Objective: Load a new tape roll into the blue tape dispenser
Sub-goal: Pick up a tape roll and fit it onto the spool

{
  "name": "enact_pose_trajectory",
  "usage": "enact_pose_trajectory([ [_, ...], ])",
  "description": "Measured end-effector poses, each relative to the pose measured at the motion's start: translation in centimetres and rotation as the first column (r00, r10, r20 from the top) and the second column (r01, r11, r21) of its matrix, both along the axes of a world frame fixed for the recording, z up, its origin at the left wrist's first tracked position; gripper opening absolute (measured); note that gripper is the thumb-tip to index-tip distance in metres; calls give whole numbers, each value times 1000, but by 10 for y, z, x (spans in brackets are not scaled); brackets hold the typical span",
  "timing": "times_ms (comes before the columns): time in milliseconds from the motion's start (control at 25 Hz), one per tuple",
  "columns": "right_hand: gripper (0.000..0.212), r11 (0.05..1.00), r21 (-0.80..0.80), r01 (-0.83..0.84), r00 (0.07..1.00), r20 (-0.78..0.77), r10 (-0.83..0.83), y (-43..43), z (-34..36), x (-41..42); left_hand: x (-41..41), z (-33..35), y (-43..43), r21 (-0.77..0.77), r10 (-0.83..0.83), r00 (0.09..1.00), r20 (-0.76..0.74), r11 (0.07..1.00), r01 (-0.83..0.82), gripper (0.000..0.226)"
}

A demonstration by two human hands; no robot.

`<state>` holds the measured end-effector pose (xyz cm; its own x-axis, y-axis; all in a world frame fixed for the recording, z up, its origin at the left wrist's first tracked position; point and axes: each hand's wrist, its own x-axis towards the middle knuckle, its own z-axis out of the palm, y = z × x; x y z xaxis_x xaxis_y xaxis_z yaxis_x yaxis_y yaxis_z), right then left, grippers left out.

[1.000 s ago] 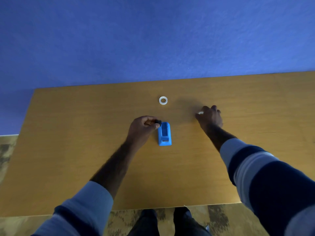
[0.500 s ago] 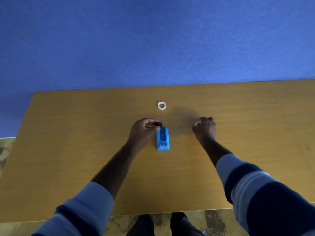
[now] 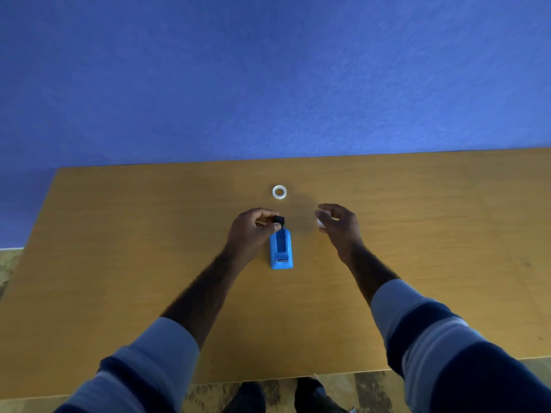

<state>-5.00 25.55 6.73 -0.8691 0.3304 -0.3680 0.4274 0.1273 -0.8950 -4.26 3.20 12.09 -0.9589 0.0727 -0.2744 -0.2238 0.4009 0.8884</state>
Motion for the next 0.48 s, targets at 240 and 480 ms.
enact_pose_trajectory([
  [240,41,988,-128,-84,996,15,86,-9,11,-6,-2,4,0,2,11,1000,-12,1000,-11,22],
  [480,41,928,-307,-210,977,-109,185,-29,36,3,-3,3,2,9,39,999,-31,999,-39,21],
])
